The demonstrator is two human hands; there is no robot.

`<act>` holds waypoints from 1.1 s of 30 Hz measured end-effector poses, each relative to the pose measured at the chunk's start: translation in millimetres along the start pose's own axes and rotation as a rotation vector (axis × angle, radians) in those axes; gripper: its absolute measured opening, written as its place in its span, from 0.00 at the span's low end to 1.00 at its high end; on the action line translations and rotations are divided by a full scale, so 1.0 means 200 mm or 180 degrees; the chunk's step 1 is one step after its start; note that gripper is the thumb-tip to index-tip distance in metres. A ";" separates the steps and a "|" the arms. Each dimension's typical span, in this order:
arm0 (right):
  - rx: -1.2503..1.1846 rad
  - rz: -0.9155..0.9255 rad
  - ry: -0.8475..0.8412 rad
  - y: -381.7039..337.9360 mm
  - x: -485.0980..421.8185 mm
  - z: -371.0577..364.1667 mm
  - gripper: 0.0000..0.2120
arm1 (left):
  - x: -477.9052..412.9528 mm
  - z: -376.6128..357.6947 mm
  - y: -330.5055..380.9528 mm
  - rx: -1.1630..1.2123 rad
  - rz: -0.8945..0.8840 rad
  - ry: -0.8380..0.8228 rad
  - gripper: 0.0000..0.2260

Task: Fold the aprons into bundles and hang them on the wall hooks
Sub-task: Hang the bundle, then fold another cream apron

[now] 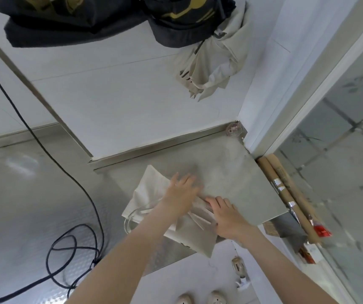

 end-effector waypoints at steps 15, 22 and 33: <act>-0.0075 -0.0667 0.0483 0.39 0.19 -0.03 0.17 | -0.19 -0.25 0.18 0.0257 -0.0610 -0.0815 0.18; -0.0759 -0.0385 0.0882 0.41 0.24 0.02 0.14 | -0.14 -0.13 0.06 0.1263 -0.0043 -0.1158 0.16; -0.0882 -0.0775 0.0905 0.43 0.25 -0.02 0.16 | -0.09 -0.06 -0.03 0.2887 0.0083 -0.1246 0.06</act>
Point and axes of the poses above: each hand's wrist, its own x-axis away from the middle knuckle, its own z-axis out of the back of the hand, y = z × x, the point moved 10 cm from there along -x, towards the middle knuckle, and after that the axes turned 14 degrees about x, right-handed, at the moved point
